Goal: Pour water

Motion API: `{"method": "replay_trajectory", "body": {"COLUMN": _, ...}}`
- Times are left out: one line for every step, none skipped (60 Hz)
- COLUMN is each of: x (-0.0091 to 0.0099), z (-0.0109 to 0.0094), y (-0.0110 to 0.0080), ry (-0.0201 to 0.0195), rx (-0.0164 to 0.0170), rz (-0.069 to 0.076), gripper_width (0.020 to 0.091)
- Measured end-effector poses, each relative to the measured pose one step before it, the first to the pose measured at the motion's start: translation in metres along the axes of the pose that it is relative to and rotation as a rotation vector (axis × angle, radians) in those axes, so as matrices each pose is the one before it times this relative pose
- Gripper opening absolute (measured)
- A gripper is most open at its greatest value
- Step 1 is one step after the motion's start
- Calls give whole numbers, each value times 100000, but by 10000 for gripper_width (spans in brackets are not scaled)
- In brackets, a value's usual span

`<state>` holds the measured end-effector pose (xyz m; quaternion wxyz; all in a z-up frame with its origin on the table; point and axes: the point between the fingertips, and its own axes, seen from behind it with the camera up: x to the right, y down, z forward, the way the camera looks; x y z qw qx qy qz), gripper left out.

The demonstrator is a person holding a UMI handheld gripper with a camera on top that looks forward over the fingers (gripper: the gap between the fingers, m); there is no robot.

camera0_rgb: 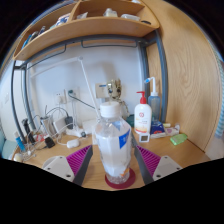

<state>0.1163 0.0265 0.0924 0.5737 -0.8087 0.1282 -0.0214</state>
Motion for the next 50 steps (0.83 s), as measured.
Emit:
{"method": "replay_trajectory", "body": {"x": -77, "z": -275, "y": 242, "ry": -603, "rx": -1055, "rz": -467, "gripper_width": 860}}
{"method": "replay_trajectory", "body": {"x": -39, "z": -331, "y": 240, "ry": -442, "rx": -1029, "rz": -494, "gripper_width": 857}}
{"method": "replay_trajectory", "body": {"x": 26, "z": -323, "y": 224, "ry": -139, "rx": -1261, "rz": -443, "gripper_width": 859}}
{"method": "replay_trajectory", "body": {"x": 84, "z": -366, "y": 327, "ry": -21, "rx": -1317, "rz": -575, "gripper_width": 859}}
{"method": "replay_trajectory", "body": {"x": -5, "z": -468, "y": 345, "ry": -62, "rx": -1468, "rz": -547, "gripper_width": 860}}
{"method": "replay_trajectory", "body": {"x": 10, "z": -423, "y": 365, "ry": -361, "rx": -1731, "rz": -593, "gripper_width": 857}}
{"method": "replay_trajectory", "body": {"x": -51, "z": -425, "y": 316, "ry": -558, "rx": -1568, "rz": -458, "gripper_width": 860}}
{"method": "replay_trajectory", "body": {"x": -53, "z": -479, "y": 248, "ry": -559, "rx": -1386, "rz": -388, "gripper_width": 861}}
{"method": "replay_trajectory", "body": {"x": -43, "z": -488, "y": 182, "ry": -572, "rx": -1224, "rz": -345, "gripper_width": 860}}
{"method": "replay_trajectory", "body": {"x": -75, "z": -513, "y": 208, "ry": -689, "rx": -1272, "rz": -397, "gripper_width": 861}}
{"method": "replay_trajectory", "body": {"x": -106, "z": -559, "y": 200, "ry": -862, "rx": -1349, "rz": -450, "gripper_width": 862}}
{"method": "replay_trajectory", "body": {"x": -97, "z": -561, "y": 137, "ry": -870, "rx": -1207, "rz": -626, "gripper_width": 858}}
{"method": "replay_trajectory", "body": {"x": -68, "z": -578, "y": 97, "ry": -803, "rx": -1084, "rz": -890, "gripper_width": 860}}
{"method": "replay_trajectory", "body": {"x": -9, "z": -548, "y": 73, "ry": -533, "rx": -973, "rz": -1036, "gripper_width": 861}}
{"method": "replay_trajectory", "body": {"x": 11, "z": -549, "y": 72, "ry": -389, "rx": -1104, "rz": -930, "gripper_width": 860}}
{"method": "replay_trajectory", "body": {"x": 30, "z": -588, "y": 101, "ry": -485, "rx": -1257, "rz": -920, "gripper_width": 862}}
{"method": "replay_trajectory", "body": {"x": -7, "z": -558, "y": 36, "ry": -389, "rx": -1028, "rz": -942, "gripper_width": 861}}
{"method": "replay_trajectory", "body": {"x": -16, "z": -567, "y": 30, "ry": -451, "rx": -583, "rz": -1006, "gripper_width": 863}}
{"method": "replay_trajectory", "body": {"x": -7, "z": -539, "y": -67, "ry": -487, "rx": -545, "rz": -1001, "gripper_width": 863}}
{"method": "replay_trajectory", "body": {"x": -49, "z": -510, "y": -90, "ry": -625, "rx": -481, "rz": -875, "gripper_width": 862}}
{"method": "replay_trajectory", "body": {"x": -73, "z": -514, "y": -90, "ry": -728, "rx": -463, "rz": -746, "gripper_width": 863}}
{"method": "replay_trajectory", "body": {"x": -57, "z": -489, "y": -132, "ry": -635, "rx": -324, "rz": -692, "gripper_width": 862}}
{"method": "replay_trajectory", "body": {"x": 12, "z": -484, "y": -161, "ry": -441, "rx": -220, "rz": -522, "gripper_width": 860}}
{"method": "replay_trajectory", "body": {"x": 45, "z": -432, "y": -129, "ry": -278, "rx": -162, "rz": -336, "gripper_width": 860}}
{"method": "replay_trajectory", "body": {"x": 27, "z": -431, "y": -115, "ry": -235, "rx": -226, "rz": -47, "gripper_width": 859}}
{"method": "replay_trajectory", "body": {"x": 27, "z": -426, "y": -141, "ry": -261, "rx": -187, "rz": 38, "gripper_width": 859}}
{"method": "replay_trajectory", "body": {"x": -2, "z": -401, "y": -171, "ry": -269, "rx": 48, "rz": 111, "gripper_width": 859}}
{"method": "replay_trajectory", "body": {"x": 20, "z": -376, "y": -167, "ry": -300, "rx": 103, "rz": 141, "gripper_width": 858}}
{"method": "replay_trajectory", "body": {"x": -5, "z": -362, "y": -159, "ry": -315, "rx": 64, "rz": 232, "gripper_width": 858}}
{"method": "replay_trajectory", "body": {"x": 66, "z": -345, "y": -334, "ry": -596, "rx": -416, "rz": 240, "gripper_width": 858}}
{"method": "replay_trajectory", "body": {"x": -78, "z": -348, "y": -127, "ry": -345, "rx": 361, "rz": 188, "gripper_width": 856}}
{"method": "replay_trajectory", "body": {"x": -97, "z": -321, "y": -93, "ry": -381, "rx": 397, "rz": -39, "gripper_width": 859}}
{"method": "replay_trajectory", "body": {"x": -94, "z": -236, "y": -95, "ry": -449, "rx": 43, "rz": -209, "gripper_width": 860}}
{"method": "replay_trajectory", "body": {"x": -116, "z": -217, "y": -54, "ry": -528, "rx": -100, "rz": -201, "gripper_width": 858}}
{"method": "replay_trajectory", "body": {"x": -133, "z": -201, "y": -38, "ry": -542, "rx": -193, "rz": -60, "gripper_width": 859}}
{"method": "replay_trajectory", "body": {"x": -122, "z": -210, "y": -38, "ry": -516, "rx": -192, "rz": 11, "gripper_width": 858}}
{"method": "replay_trajectory", "body": {"x": -116, "z": -210, "y": -97, "ry": -476, "rx": 16, "rz": 121, "gripper_width": 859}}
{"method": "replay_trajectory", "body": {"x": -100, "z": -195, "y": -121, "ry": -467, "rx": 228, "rz": 211, "gripper_width": 860}}
{"method": "replay_trajectory", "body": {"x": -42, "z": -185, "y": -130, "ry": -418, "rx": 51, "rz": 115, "gripper_width": 857}}
{"method": "replay_trajectory", "body": {"x": -86, "z": -167, "y": -53, "ry": -282, "rx": -3, "rz": 42, "gripper_width": 856}}
{"method": "replay_trajectory", "body": {"x": -60, "z": -159, "y": -46, "ry": -177, "rx": -162, "rz": -101, "gripper_width": 858}}
{"method": "replay_trajectory", "body": {"x": -26, "z": -170, "y": -29, "ry": -75, "rx": -333, "rz": -279, "gripper_width": 855}}
{"method": "replay_trajectory", "body": {"x": 6, "z": -166, "y": -23, "ry": -27, "rx": -343, "rz": -337, "gripper_width": 854}}
{"method": "replay_trajectory", "body": {"x": 9, "z": -171, "y": -24, "ry": 4, "rx": -235, "rz": -344, "gripper_width": 851}}
{"method": "replay_trajectory", "body": {"x": -18, "z": -165, "y": -16, "ry": -91, "rx": -208, "rz": -337, "gripper_width": 851}}
{"method": "replay_trajectory", "body": {"x": -29, "z": -152, "y": -28, "ry": -94, "rx": -278, "rz": -423, "gripper_width": 847}}
{"method": "replay_trajectory", "body": {"x": -56, "z": -154, "y": -4, "ry": -143, "rx": -371, "rz": -426, "gripper_width": 845}}
{"method": "replay_trajectory", "body": {"x": -19, "z": -36, "y": 1, "ry": -147, "rx": -301, "rz": -483, "gripper_width": 848}}
{"method": "replay_trajectory", "body": {"x": -95, "z": -82, "y": 29, "ry": -161, "rx": -297, "rz": -334, "gripper_width": 847}}
{"method": "replay_trajectory", "body": {"x": -86, "z": -58, "y": 24, "ry": -138, "rx": -194, "rz": -273, "gripper_width": 849}}
